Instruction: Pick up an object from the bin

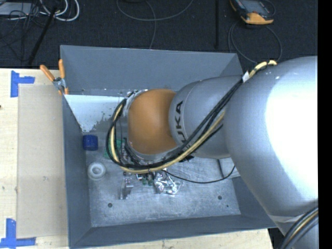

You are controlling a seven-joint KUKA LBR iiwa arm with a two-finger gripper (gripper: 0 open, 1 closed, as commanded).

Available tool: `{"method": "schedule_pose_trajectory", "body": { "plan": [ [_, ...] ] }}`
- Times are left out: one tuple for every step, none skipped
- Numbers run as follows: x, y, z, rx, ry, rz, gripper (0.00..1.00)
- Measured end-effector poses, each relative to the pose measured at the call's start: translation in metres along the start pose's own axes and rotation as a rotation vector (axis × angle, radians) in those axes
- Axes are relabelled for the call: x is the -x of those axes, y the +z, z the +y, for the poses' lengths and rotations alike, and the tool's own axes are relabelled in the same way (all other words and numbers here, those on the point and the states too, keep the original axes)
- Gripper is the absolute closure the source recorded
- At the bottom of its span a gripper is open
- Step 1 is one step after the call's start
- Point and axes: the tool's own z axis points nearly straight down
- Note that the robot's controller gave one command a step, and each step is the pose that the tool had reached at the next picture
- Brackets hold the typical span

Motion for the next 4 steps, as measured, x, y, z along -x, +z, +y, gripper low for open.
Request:
{"method": "schedule_pose_trajectory", "body": {
  "plan": [
    [-0.003,-0.038,-0.104,-0.002,-0.065,0.001,0.00],
    [-0.016,0.005,-0.125,0.008,0.044,-0.007,0.00],
    [-0.079,-0.001,-0.159,0.001,0.129,0.001,0.00],
    [-0.007,-0.062,-0.142,0.004,0.100,-0.010,0.00]
  ]
}}
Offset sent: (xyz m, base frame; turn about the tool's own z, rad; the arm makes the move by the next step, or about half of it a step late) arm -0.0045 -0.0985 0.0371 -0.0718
